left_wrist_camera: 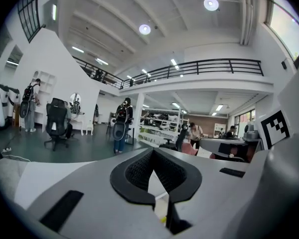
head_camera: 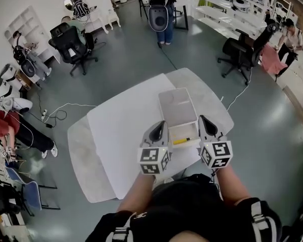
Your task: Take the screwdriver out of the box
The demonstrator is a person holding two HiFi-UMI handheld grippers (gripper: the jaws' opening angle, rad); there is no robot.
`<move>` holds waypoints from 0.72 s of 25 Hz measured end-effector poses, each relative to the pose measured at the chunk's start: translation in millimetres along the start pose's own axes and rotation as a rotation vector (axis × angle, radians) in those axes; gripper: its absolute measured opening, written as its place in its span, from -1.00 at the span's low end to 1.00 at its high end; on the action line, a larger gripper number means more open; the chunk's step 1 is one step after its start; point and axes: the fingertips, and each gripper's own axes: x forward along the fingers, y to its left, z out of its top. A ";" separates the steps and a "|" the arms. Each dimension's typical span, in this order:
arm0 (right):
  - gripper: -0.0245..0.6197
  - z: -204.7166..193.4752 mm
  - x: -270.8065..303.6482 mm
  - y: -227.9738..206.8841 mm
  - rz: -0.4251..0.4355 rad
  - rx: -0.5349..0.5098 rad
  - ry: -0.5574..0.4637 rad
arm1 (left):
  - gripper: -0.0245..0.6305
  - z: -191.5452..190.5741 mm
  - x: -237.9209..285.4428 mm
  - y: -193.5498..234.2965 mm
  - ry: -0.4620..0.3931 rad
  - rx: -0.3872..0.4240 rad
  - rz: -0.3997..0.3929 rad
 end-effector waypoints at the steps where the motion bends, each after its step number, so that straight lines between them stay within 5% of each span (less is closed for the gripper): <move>1: -0.89 -2.3 6.8 -2.2 0.013 -0.005 0.010 | -0.91 -2.8 4.0 3.8 0.008 -0.002 0.010; 8: -0.89 -13.6 52.2 -20.7 0.141 -0.061 0.079 | -0.91 -11.3 28.7 26.2 0.036 -0.027 0.116; 18: -0.89 -62.0 84.8 -0.4 0.486 -0.248 0.285 | -0.91 -13.7 35.5 42.4 0.050 -0.044 0.239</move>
